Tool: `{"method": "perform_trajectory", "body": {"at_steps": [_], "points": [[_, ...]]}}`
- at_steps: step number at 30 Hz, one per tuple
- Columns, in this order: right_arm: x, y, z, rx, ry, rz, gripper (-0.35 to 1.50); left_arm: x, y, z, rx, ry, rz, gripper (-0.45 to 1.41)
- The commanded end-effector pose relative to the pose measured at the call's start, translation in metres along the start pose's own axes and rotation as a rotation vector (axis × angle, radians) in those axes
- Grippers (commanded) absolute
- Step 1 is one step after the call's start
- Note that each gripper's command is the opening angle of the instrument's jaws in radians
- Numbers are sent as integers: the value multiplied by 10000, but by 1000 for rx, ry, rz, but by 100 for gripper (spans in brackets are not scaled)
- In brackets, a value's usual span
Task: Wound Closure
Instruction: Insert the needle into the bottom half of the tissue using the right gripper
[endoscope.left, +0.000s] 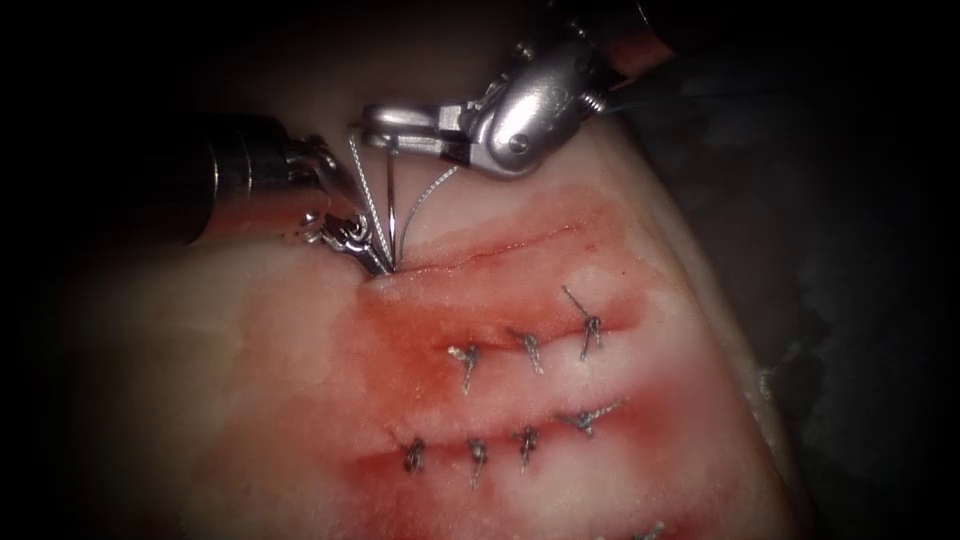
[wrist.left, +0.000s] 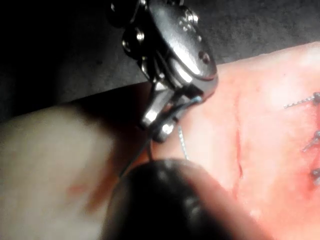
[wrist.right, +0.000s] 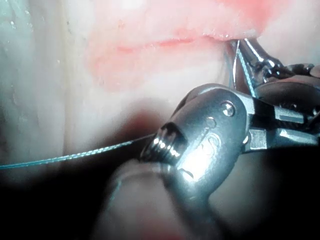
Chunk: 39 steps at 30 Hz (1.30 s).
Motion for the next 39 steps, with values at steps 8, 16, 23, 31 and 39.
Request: {"method": "perform_trajectory", "body": {"at_steps": [8,16,23,31,39], "points": [[7,0,4,-9,8,11,-35,-9,5,-1,-1,-1,4,-45],[5,0,3,-21,21,37,-35,-8,6,-1,-1,0,5,-45],[5,0,2,-23,23,49,-35,-7,6,-1,-1,2,6,-45],[6,0,4,-41,42,14,-35,-7,5,-1,0,3,7,-45],[7,2,6,-53,51,-40,-35,-6,4,-1,1,4,8,-45]]}}
